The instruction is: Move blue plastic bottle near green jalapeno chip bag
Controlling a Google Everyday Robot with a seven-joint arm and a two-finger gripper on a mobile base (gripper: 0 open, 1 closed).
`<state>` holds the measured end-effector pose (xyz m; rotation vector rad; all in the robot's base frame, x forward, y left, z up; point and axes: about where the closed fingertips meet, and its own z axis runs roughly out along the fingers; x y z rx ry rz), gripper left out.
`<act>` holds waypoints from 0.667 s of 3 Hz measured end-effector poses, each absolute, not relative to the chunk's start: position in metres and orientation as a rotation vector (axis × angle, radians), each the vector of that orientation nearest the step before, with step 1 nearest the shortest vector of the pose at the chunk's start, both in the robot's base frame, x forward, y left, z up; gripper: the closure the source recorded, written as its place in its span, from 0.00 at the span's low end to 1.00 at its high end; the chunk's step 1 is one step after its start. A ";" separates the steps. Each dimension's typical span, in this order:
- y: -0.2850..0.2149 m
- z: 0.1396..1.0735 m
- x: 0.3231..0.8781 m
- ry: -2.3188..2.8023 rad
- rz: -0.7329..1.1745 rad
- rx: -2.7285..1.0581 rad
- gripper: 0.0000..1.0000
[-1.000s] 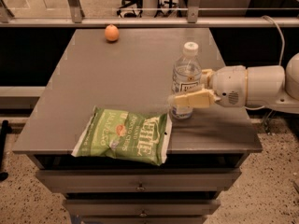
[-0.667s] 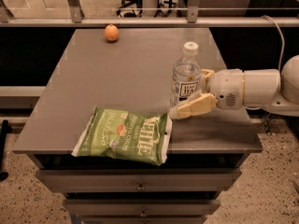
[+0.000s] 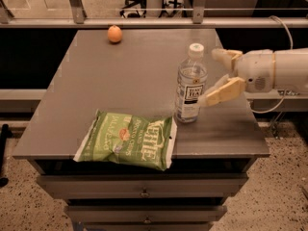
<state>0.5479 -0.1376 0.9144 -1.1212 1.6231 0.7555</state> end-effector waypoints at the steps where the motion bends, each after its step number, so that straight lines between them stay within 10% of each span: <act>1: -0.185 0.955 0.572 1.603 0.613 -1.151 0.00; 2: -0.216 1.001 0.584 1.557 0.510 -1.125 0.00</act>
Offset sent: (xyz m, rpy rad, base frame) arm 0.0241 -0.0475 0.0410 -0.0717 -0.0912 -0.0439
